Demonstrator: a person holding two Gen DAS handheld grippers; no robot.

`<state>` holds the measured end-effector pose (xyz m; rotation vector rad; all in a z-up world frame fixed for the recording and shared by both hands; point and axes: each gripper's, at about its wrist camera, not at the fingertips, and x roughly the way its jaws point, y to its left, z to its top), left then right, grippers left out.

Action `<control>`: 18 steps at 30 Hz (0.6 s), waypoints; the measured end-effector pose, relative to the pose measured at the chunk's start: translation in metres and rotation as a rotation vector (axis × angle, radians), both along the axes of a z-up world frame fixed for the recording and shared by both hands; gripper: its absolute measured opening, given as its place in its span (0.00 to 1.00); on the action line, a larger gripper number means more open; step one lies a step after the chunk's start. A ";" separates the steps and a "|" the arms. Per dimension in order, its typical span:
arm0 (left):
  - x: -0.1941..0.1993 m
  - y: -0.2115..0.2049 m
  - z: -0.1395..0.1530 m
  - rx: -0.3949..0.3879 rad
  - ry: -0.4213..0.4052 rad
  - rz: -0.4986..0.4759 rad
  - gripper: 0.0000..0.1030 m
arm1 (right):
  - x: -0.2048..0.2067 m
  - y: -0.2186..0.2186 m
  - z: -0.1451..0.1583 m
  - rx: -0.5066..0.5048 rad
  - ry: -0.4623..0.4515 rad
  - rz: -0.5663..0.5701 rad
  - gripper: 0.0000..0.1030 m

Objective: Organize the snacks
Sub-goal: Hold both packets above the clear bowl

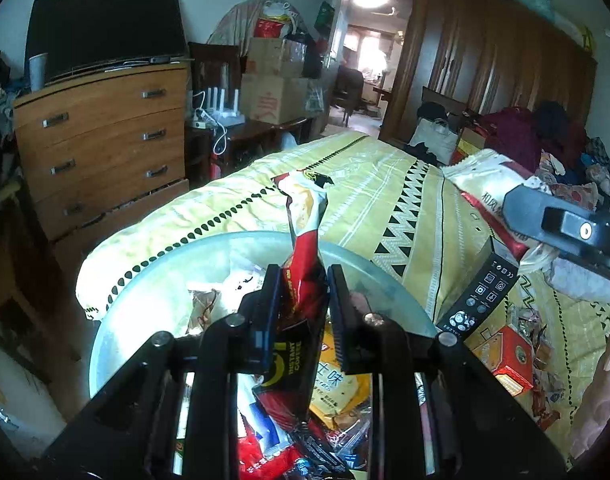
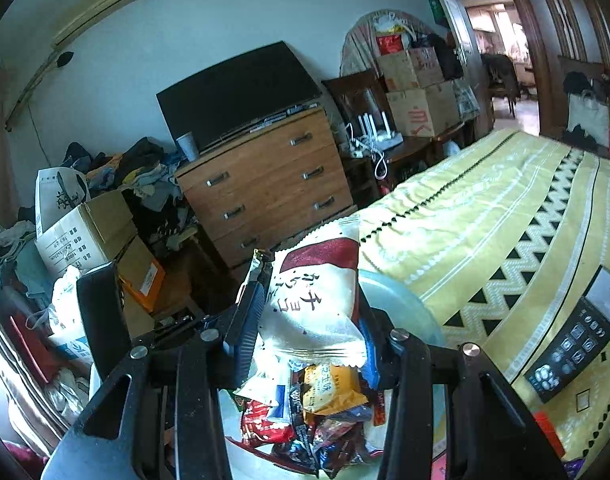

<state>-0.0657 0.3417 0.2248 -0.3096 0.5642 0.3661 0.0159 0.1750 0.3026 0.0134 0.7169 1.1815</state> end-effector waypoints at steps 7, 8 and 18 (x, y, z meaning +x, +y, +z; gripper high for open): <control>0.001 0.009 -0.009 -0.020 0.018 0.003 0.23 | -0.003 0.014 -0.014 -0.034 0.025 0.021 0.45; 0.002 0.009 -0.009 -0.022 0.021 0.001 0.23 | -0.003 0.015 -0.015 -0.036 0.028 0.022 0.45; 0.005 0.010 -0.010 -0.025 0.026 -0.006 0.23 | -0.003 0.018 -0.018 -0.040 0.033 0.023 0.45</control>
